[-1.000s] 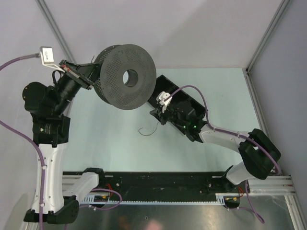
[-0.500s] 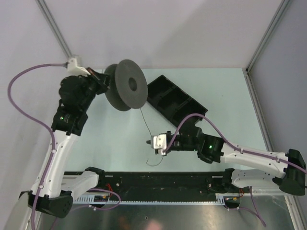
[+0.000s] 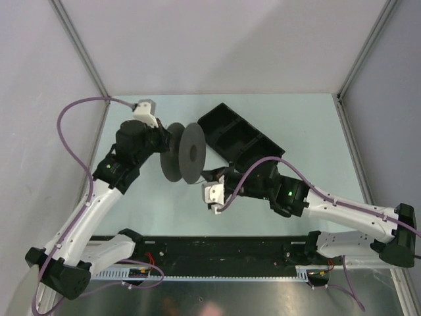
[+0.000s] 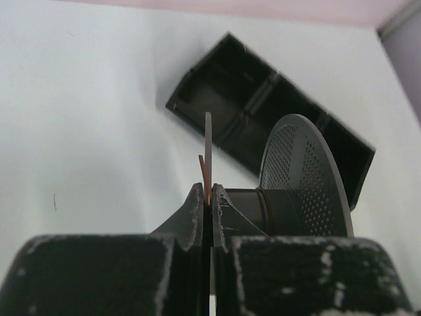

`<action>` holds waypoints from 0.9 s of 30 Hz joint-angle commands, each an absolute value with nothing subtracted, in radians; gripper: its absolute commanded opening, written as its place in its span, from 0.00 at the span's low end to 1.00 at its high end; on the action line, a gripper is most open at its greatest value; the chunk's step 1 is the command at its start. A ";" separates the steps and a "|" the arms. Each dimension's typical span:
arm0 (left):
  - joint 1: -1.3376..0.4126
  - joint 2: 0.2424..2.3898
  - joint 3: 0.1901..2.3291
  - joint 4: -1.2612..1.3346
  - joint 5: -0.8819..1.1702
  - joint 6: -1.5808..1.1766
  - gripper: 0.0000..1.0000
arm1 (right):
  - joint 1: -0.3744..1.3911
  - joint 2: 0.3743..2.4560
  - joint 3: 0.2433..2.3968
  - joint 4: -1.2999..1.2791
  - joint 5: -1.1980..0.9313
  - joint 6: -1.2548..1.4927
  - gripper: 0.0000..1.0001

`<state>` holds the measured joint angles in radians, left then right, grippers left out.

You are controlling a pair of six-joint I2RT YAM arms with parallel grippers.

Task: Wrap the cables

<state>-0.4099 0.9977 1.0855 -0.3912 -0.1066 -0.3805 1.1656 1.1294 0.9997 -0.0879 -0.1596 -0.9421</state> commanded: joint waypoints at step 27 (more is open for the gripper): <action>-0.469 0.882 1.133 -0.468 0.613 -0.136 0.00 | 0.506 1.286 1.249 -0.165 -0.323 -0.669 0.01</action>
